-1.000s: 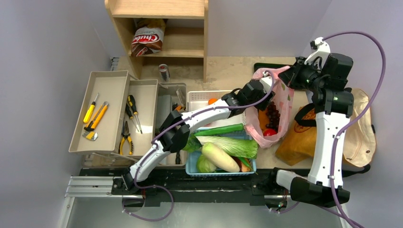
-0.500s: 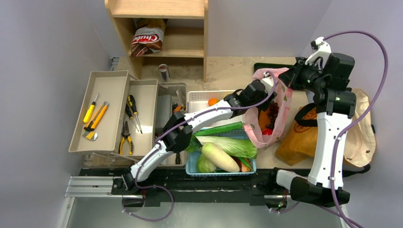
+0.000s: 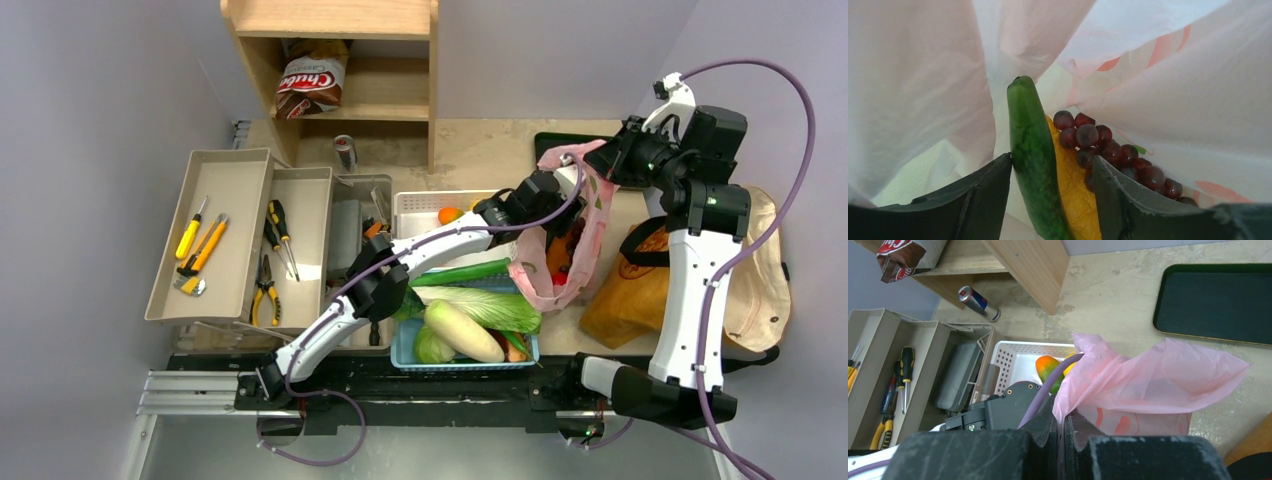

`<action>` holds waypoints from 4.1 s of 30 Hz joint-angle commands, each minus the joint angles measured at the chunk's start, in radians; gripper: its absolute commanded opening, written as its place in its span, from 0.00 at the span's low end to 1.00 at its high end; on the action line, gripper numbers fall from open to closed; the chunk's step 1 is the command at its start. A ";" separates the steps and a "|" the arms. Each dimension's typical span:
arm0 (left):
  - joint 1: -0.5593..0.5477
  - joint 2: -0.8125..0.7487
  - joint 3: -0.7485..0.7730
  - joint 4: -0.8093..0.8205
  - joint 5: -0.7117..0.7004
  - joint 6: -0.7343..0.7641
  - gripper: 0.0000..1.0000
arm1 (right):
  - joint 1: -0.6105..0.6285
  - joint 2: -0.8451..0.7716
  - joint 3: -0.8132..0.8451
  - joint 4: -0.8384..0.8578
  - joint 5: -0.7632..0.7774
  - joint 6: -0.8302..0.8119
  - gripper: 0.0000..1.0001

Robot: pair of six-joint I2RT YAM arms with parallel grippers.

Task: Untie the knot of the grocery bags and take out the mixed food
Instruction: Pick up the fake vegetable from the takeout bag, then place the fake vegetable in the bin.

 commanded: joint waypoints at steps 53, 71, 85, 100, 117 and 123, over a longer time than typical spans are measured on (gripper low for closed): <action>0.011 -0.760 -0.644 0.867 0.302 -0.003 0.00 | -0.131 0.113 0.038 0.162 0.154 -0.111 0.00; 0.165 -1.173 -0.831 -0.129 0.796 0.403 0.00 | -0.130 0.114 0.013 0.227 0.127 -0.098 0.00; 0.180 -1.072 -1.210 -0.013 0.651 0.720 0.00 | -0.130 0.101 0.027 0.210 0.108 -0.089 0.00; 0.181 -1.016 -1.184 -0.153 0.661 0.764 0.59 | -0.130 0.105 0.037 0.208 0.076 -0.077 0.00; -0.015 -0.731 -0.555 -0.014 0.646 0.539 0.25 | -0.130 -0.024 0.022 0.036 -0.140 -0.256 0.00; -0.087 -0.533 -0.505 0.097 0.513 0.631 0.20 | -0.130 -0.071 0.033 -0.133 -0.177 -0.383 0.00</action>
